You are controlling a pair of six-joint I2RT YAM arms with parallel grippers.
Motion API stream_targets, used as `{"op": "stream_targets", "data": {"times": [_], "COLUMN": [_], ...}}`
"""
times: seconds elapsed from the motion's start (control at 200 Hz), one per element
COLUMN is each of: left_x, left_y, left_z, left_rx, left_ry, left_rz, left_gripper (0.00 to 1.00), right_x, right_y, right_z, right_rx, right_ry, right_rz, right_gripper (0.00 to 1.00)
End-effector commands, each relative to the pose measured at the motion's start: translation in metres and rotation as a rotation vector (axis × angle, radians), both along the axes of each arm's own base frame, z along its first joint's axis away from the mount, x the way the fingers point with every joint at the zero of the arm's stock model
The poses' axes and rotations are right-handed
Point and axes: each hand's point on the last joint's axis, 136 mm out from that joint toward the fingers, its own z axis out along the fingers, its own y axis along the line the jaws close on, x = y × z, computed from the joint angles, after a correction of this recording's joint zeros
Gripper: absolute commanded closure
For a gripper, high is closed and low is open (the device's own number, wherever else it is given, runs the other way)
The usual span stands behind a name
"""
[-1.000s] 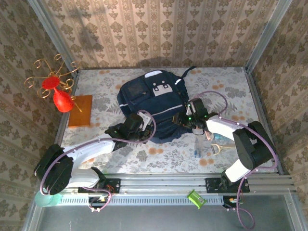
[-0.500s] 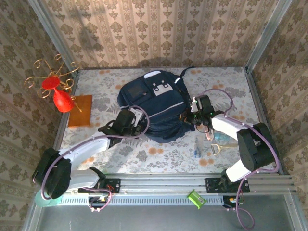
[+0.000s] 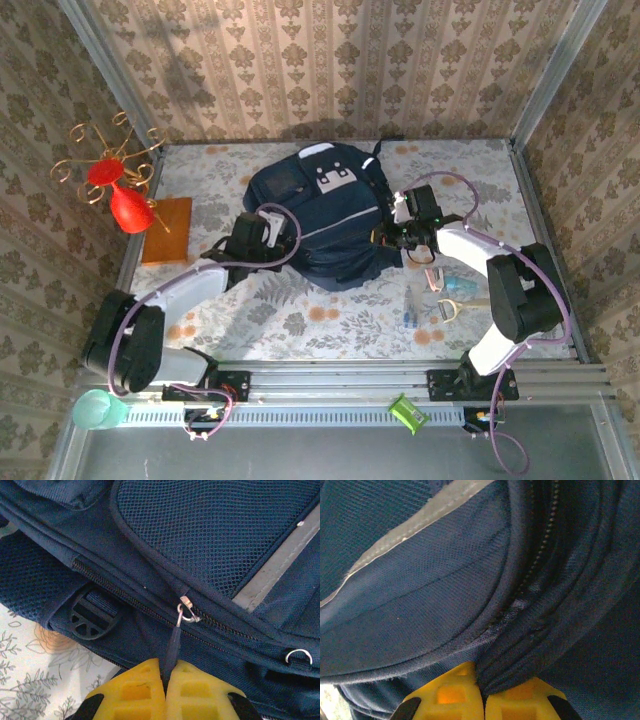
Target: Pack the student bag
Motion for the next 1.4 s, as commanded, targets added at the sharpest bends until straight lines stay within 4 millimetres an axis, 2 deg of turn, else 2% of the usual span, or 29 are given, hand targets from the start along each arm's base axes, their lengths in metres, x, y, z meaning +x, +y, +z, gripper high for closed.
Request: {"op": "stream_targets", "data": {"times": [0.0, 0.11, 0.22, 0.27, 0.395, 0.43, 0.485, 0.52, 0.6, 0.645, 0.66, 0.735, 0.805, 0.87, 0.945, 1.05, 1.105, 1.135, 1.22, 1.395], "left_x": [0.044, 0.045, 0.037, 0.031, 0.010, 0.003, -0.006, -0.012, -0.019, -0.019, -0.022, -0.022, -0.022, -0.023, -0.023, -0.020, -0.017, -0.017, -0.017, -0.010], "left_y": [0.047, 0.044, 0.041, 0.040, 0.039, 0.041, 0.042, 0.042, 0.045, 0.048, 0.040, 0.028, 0.005, -0.022, -0.054, -0.089, -0.103, -0.109, -0.124, -0.141], "left_z": [0.013, 0.017, 0.021, 0.020, 0.009, 0.004, -0.001, -0.002, 0.005, 0.018, 0.024, 0.051, 0.071, 0.082, 0.084, 0.073, 0.070, 0.066, 0.057, 0.035], "left_rx": [0.061, 0.038, 0.001, -0.015, -0.037, -0.034, -0.029, -0.025, -0.009, -0.015, -0.022, -0.056, -0.072, -0.043, 0.023, 0.116, 0.138, 0.149, 0.184, 0.255], "left_ry": [-0.088, -0.093, -0.093, -0.081, -0.046, -0.040, -0.041, -0.049, -0.088, -0.126, -0.141, -0.218, -0.291, -0.340, -0.377, -0.375, -0.374, -0.370, -0.357, -0.316], "left_rz": [0.222, 0.196, 0.169, 0.162, 0.148, 0.148, 0.151, 0.147, 0.148, 0.154, 0.125, 0.075, -0.020, -0.133, -0.264, -0.406, -0.452, -0.485, -0.561, -0.637], "left_gripper": [1.00, 1.00, 1.00, 1.00, 1.00, 0.92, 0.69, 0.59, 0.46, 0.41, 0.39, 0.30, 0.22, 0.20, 0.18, 0.14, 0.03, 0.00, 0.00, 0.03], "right_x": [-0.004, -0.004, -0.005, -0.005, -0.009, -0.011, -0.015, -0.018, -0.023, -0.026, -0.026, -0.027, -0.027, -0.026, -0.025, -0.023, -0.022, -0.022, -0.023, -0.024], "right_y": [-0.048, -0.055, -0.056, -0.052, -0.027, -0.020, -0.010, -0.005, 0.001, 0.003, 0.004, 0.005, 0.006, 0.007, 0.011, 0.020, 0.025, 0.026, 0.026, 0.027], "right_z": [-0.024, -0.026, -0.025, -0.023, -0.018, -0.017, -0.020, -0.021, -0.020, -0.017, -0.015, -0.007, 0.000, 0.004, 0.008, 0.015, 0.018, 0.019, 0.018, 0.014], "right_rx": [-0.186, -0.216, -0.223, -0.202, -0.110, -0.095, -0.084, -0.078, -0.074, -0.072, -0.072, -0.063, -0.053, -0.039, -0.013, 0.063, 0.104, 0.116, 0.118, 0.118], "right_ry": [0.058, 0.062, 0.058, 0.054, 0.050, 0.053, 0.062, 0.065, 0.065, 0.057, 0.051, 0.030, 0.012, -0.003, -0.007, -0.013, -0.014, -0.013, -0.010, 0.004], "right_rz": [-0.079, -0.093, -0.093, -0.081, 0.000, 0.020, 0.042, 0.056, 0.068, 0.071, 0.071, 0.067, 0.062, 0.053, 0.054, 0.051, 0.047, 0.045, 0.038, 0.042], "right_gripper": [1.00, 1.00, 1.00, 1.00, 1.00, 1.00, 1.00, 1.00, 1.00, 1.00, 1.00, 1.00, 1.00, 1.00, 1.00, 1.00, 1.00, 1.00, 1.00, 1.00]}}
